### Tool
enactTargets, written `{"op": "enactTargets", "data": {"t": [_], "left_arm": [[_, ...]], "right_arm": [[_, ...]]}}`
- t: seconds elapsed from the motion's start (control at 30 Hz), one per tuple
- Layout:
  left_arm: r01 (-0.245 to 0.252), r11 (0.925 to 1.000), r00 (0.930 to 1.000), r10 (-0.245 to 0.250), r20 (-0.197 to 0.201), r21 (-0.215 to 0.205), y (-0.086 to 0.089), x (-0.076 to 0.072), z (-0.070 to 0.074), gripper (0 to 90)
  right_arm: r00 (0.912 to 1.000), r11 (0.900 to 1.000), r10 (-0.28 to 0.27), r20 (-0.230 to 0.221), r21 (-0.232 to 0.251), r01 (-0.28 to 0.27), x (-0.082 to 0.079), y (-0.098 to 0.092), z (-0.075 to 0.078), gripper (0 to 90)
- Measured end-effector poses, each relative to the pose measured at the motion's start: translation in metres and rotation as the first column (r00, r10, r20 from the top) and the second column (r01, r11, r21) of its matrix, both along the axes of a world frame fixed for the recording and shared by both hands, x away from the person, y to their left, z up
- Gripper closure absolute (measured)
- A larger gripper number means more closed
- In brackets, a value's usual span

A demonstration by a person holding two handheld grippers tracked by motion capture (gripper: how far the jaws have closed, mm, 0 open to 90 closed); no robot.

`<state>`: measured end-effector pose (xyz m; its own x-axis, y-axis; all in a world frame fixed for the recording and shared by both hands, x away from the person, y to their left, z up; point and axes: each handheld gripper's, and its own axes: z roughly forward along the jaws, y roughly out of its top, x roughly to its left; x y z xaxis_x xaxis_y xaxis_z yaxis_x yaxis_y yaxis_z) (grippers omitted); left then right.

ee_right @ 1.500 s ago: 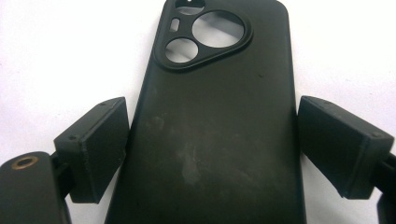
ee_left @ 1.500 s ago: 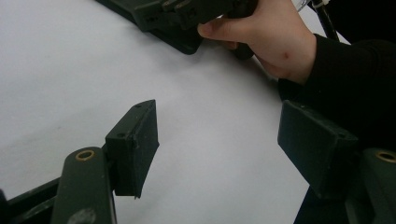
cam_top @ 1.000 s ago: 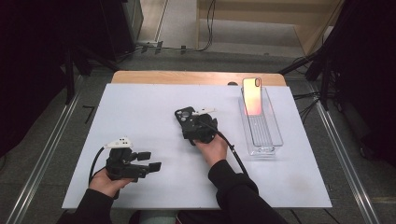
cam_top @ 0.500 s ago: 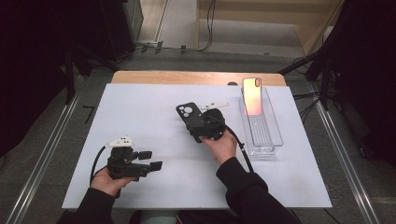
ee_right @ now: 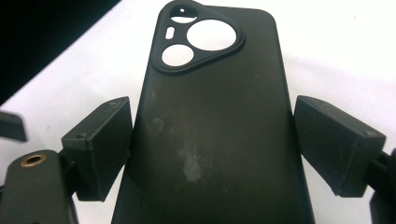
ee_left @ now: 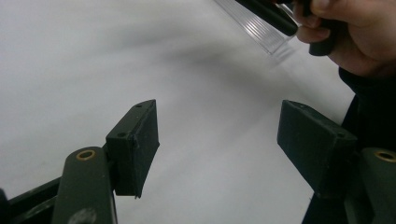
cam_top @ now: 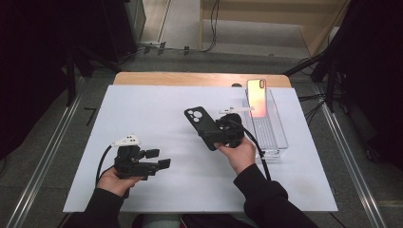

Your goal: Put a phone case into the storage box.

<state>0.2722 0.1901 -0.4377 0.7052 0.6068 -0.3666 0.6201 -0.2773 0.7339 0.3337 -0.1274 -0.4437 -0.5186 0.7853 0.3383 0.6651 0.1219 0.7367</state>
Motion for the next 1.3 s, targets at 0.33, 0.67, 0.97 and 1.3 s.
{"op": "enactTargets", "data": {"t": [0.33,0.67,0.97,1.3], "left_arm": [[-0.009,1.0,0.9969,0.008,-0.078,-0.003,-0.011,0.014,0.007,20.9],[0.0,1.0,0.9961,0.0,-0.088,-0.005,-0.017,0.027,0.012,20.0],[-0.008,0.9999,0.9946,0.007,-0.103,-0.011,-0.028,0.039,0.021,20.0],[-0.06,0.9977,0.9867,0.054,-0.153,-0.031,-0.041,0.05,0.026,21.2]], "right_arm": [[0.9999,0.998,-0.016,0.002,0.064,0.016,-0.016,-0.022,0.005,12.7],[0.9999,0.996,-0.013,0.006,0.086,0.013,-0.03,-0.025,0.003,12.6],[0.9994,0.995,-0.033,0.012,0.097,0.032,-0.043,-0.025,-0.004,12.6],[0.9983,0.994,-0.055,0.015,0.091,0.054,-0.047,-0.013,-0.013,12.6]]}}
